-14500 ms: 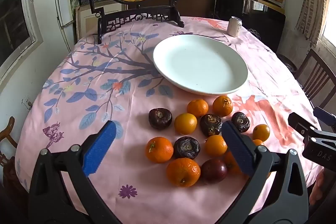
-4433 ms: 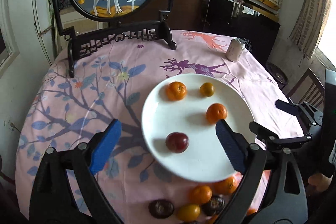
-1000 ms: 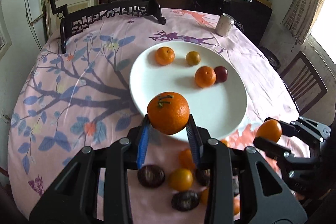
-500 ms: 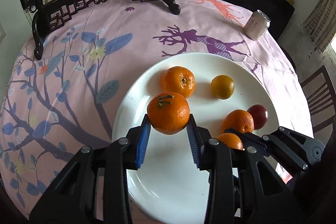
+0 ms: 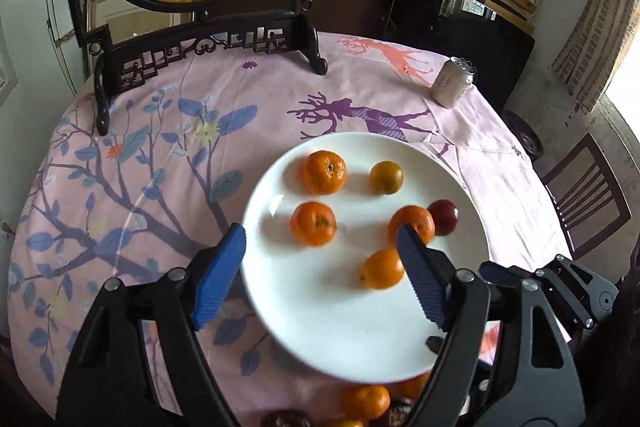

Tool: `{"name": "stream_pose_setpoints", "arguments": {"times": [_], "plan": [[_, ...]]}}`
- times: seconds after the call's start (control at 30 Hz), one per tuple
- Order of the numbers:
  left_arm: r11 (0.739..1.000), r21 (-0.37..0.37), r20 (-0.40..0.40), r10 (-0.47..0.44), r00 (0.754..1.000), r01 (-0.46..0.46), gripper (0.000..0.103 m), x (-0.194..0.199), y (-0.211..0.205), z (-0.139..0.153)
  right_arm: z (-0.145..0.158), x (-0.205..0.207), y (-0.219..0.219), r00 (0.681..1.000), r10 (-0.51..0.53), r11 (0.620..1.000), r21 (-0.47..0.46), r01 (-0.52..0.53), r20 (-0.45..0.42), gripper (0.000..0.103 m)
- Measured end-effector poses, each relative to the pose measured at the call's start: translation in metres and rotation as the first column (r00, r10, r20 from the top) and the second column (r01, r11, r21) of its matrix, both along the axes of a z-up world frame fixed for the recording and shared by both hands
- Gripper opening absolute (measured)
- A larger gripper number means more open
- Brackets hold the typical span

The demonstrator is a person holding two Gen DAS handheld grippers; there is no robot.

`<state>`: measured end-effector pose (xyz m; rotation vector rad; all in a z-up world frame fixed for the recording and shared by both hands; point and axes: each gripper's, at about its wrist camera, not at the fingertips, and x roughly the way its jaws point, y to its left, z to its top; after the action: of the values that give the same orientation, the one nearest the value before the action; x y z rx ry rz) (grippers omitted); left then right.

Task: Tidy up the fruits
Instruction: 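Carry the orange and tangerine onto the white plate and open both tools, then move both open tools back toward the remaining fruit pile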

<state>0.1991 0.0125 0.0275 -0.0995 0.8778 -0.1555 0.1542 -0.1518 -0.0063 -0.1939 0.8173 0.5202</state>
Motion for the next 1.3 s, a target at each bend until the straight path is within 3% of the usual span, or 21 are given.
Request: {"name": "stream_pose_setpoints", "arguments": {"times": [0.03, 0.07, 0.1, 0.27, 0.43, 0.77, 1.03, 1.07, 1.13, 1.17, 1.27, 1.3], "plan": [[1.0, 0.004, 0.016, 0.0, 1.0, 0.0, 0.084, -0.016, 0.001, 0.002, 0.001, -0.017, -0.006, 1.0, -0.022, 1.0, 0.005, 0.022, 0.005, 0.078], [1.0, 0.006, 0.033, 0.007, 0.999, -0.007, 0.087, -0.034, 0.003, 0.002, 0.002, -0.033, -0.012, 0.999, -0.045, 0.999, 0.013, 0.045, 0.015, 0.093], [1.0, 0.008, 0.047, 0.012, 0.999, -0.013, 0.089, -0.05, 0.005, 0.002, 0.002, -0.049, -0.017, 0.997, -0.073, 0.997, 0.023, 0.072, 0.03, 0.101], [0.999, 0.003, 0.073, 0.042, 0.996, -0.042, 0.094, -0.126, 0.012, -0.016, -0.01, -0.102, -0.043, 0.97, -0.237, 0.971, 0.018, 0.237, 0.057, 0.101], [0.996, 0.059, 0.066, 0.056, 0.996, -0.06, 0.094, -0.169, 0.012, -0.035, -0.016, -0.121, -0.062, 0.956, -0.293, 0.956, 0.038, 0.292, 0.005, 0.101], [0.993, 0.058, 0.038, 0.104, 0.994, -0.106, 0.094, -0.197, 0.027, -0.047, -0.01, -0.151, -0.041, 0.975, -0.221, 0.975, 0.041, 0.22, 0.017, 0.101], [0.991, 0.061, 0.025, 0.117, 0.993, -0.119, 0.094, -0.208, 0.037, -0.055, -0.038, -0.18, -0.004, 0.993, -0.088, 0.996, 0.021, 0.09, -0.08, 0.101], [0.991, 0.061, 0.022, 0.118, 0.993, -0.12, 0.094, -0.208, 0.038, -0.056, -0.041, -0.181, -0.001, 0.993, -0.074, 0.997, 0.029, 0.077, -0.093, 0.1], [0.991, 0.057, 0.021, 0.12, 0.993, -0.121, 0.094, -0.21, 0.04, -0.056, -0.045, -0.179, 0.001, 0.991, -0.064, 0.996, 0.052, 0.071, -0.113, 0.09], [0.991, 0.056, 0.021, 0.12, 0.993, -0.121, 0.094, -0.211, 0.041, -0.056, -0.048, -0.177, 0.002, 0.99, -0.062, 0.996, 0.062, 0.07, -0.128, 0.079], [0.992, 0.055, 0.016, 0.115, 0.993, -0.115, 0.094, -0.214, 0.042, -0.057, -0.057, -0.166, 0.004, 0.984, -0.057, 0.993, 0.09, 0.073, -0.168, 0.072], [0.992, 0.055, 0.013, 0.111, 0.994, -0.112, 0.094, -0.215, 0.041, -0.058, -0.06, -0.162, 0.006, 0.982, -0.048, 0.993, 0.094, 0.066, -0.182, 0.063]]}}
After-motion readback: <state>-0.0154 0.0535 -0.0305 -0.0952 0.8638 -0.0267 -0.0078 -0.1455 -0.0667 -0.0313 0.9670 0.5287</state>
